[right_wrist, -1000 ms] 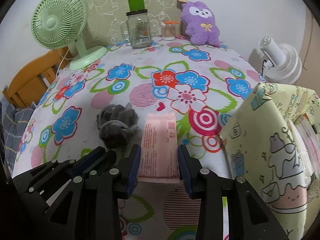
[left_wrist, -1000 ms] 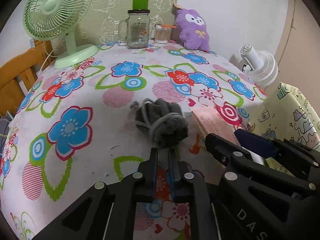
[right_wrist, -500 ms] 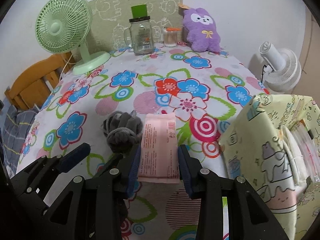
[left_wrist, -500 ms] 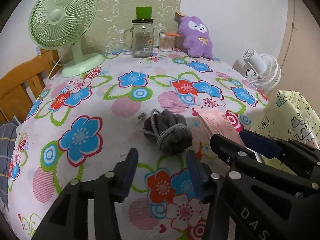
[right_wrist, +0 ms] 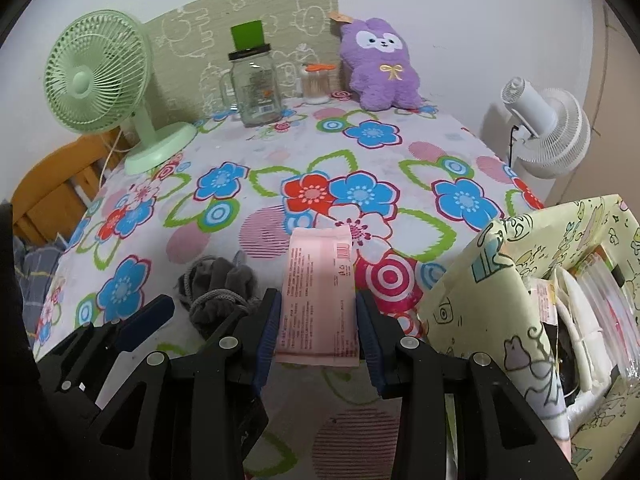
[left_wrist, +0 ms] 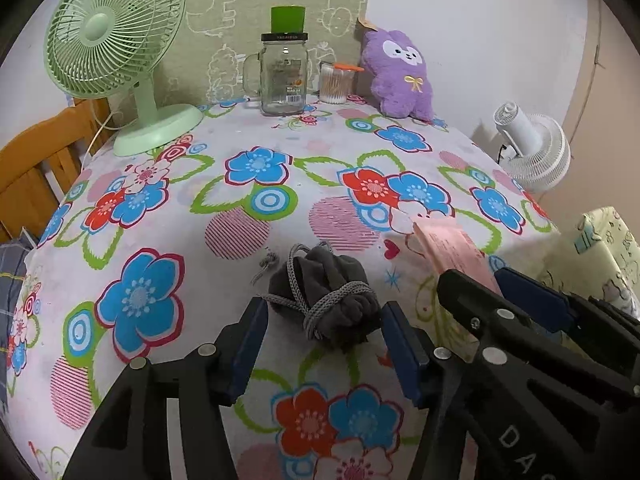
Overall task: Organize soft objects
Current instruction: 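Grasp the grey drawstring scrunchie with the left tool while the right tool holds the packet, then lift both held items and carry them over the gift-paper box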
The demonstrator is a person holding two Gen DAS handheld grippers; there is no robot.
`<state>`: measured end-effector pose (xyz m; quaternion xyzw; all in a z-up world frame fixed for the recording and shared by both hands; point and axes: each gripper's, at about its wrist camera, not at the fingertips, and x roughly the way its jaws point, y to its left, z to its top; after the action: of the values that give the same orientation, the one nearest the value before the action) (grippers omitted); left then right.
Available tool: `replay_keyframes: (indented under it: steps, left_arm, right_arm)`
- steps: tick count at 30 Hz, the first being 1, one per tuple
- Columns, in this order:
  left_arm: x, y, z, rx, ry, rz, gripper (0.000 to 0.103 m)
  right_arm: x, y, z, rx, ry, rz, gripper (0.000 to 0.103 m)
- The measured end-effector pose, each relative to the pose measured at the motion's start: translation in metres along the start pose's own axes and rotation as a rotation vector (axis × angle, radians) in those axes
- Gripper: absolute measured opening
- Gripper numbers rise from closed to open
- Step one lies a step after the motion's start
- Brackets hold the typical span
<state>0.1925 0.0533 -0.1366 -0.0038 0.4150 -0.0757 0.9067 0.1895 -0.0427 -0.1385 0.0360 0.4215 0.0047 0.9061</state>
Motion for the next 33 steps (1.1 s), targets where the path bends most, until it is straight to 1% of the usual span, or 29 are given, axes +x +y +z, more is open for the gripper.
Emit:
replay_keyframes:
  steps: [1,2,4,6,11,14,17,23,33]
  left_arm:
    - [0.001,0.0,0.0,0.0,-0.001,0.002,0.06]
    - [0.002,0.0,0.0,-0.001,0.0,0.002,0.056]
    - [0.003,0.001,0.0,-0.001,0.004,-0.003,0.054]
    - [0.002,0.001,0.0,0.001,0.007,-0.011,0.049]
    - [-0.003,0.0,-0.002,0.018,0.009,0.011,0.043]
    - [-0.007,0.001,-0.005,0.016,0.009,0.03,0.041]
    - [-0.012,0.0,-0.01,0.021,0.001,0.096,0.04]
    - [-0.023,0.003,-0.019,-0.006,0.008,0.096,0.038]
    - [-0.053,0.0,-0.031,-0.039,-0.023,0.103,0.037]
  right_arm:
    - [0.001,-0.001,0.0,0.002,0.002,-0.002,0.042]
    - [0.003,-0.001,0.0,0.002,0.004,-0.002,0.042]
    - [0.004,-0.001,0.0,0.005,0.01,0.003,0.042]
    - [0.005,-0.001,0.0,0.005,0.009,0.009,0.042]
    - [0.004,-0.001,-0.002,0.006,0.018,0.019,0.042]
    - [0.002,0.001,-0.005,0.001,0.022,0.025,0.042]
    - [0.001,0.003,-0.008,-0.009,0.028,0.028,0.042]
    - [-0.006,0.007,-0.015,-0.029,0.034,0.045,0.042]
    - [-0.033,0.01,-0.025,-0.054,0.0,0.066,0.042]
